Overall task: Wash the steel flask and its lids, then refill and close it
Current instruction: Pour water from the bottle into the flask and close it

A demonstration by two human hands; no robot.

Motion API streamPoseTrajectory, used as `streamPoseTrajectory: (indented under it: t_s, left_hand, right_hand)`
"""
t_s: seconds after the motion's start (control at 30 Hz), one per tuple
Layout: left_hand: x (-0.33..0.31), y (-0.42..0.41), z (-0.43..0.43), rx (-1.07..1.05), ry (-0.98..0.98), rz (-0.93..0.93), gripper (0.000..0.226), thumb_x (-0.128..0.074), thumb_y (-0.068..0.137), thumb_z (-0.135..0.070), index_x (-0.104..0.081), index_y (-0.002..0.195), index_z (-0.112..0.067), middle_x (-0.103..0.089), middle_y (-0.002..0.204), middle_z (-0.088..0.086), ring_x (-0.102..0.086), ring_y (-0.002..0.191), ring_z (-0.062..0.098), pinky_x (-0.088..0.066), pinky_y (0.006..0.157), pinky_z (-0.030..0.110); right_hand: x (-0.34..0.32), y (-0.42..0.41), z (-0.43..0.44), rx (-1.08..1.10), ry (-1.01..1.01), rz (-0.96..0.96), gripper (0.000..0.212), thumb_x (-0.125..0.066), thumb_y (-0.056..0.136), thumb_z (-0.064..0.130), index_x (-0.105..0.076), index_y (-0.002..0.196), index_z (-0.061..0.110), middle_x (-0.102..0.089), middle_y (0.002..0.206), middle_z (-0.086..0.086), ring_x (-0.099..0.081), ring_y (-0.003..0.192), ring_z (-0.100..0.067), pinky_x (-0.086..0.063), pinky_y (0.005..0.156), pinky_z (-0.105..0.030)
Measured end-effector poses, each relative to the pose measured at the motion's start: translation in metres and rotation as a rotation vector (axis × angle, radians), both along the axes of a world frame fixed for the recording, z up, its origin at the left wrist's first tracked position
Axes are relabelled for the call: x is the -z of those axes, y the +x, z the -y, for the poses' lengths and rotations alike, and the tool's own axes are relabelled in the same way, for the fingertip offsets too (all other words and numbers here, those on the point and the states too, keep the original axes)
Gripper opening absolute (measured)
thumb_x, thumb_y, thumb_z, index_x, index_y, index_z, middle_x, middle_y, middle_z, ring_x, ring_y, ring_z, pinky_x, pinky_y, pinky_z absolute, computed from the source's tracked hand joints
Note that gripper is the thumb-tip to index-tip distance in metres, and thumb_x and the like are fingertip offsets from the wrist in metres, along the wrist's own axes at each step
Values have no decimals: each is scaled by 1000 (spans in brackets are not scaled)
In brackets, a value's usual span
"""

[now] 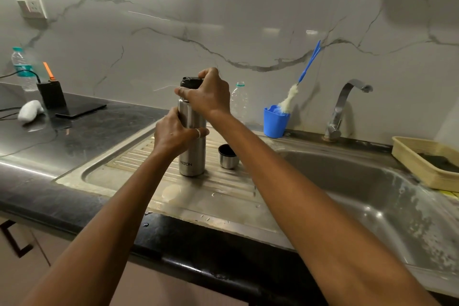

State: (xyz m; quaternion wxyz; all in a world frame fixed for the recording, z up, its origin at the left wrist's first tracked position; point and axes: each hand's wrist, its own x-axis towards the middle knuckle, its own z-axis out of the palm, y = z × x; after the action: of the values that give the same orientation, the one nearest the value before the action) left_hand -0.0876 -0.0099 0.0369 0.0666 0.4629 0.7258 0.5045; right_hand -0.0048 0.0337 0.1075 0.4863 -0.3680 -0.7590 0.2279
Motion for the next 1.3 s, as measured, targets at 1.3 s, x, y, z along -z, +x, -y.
streamPoseTrajectory:
  t_s: [1.3]
  left_hand:
    - [-7, 14, 10, -6, -26, -2, 52, -82, 77, -25, -53, 117, -11, -62, 106, 11, -59, 99, 30, -54, 88, 47]
  right_hand:
    - [-5, -1, 10, 61, -44, -36, 26, -76, 85, 33, -69, 94, 10, -67, 85, -2, -62, 79, -19, -44, 61, -21]
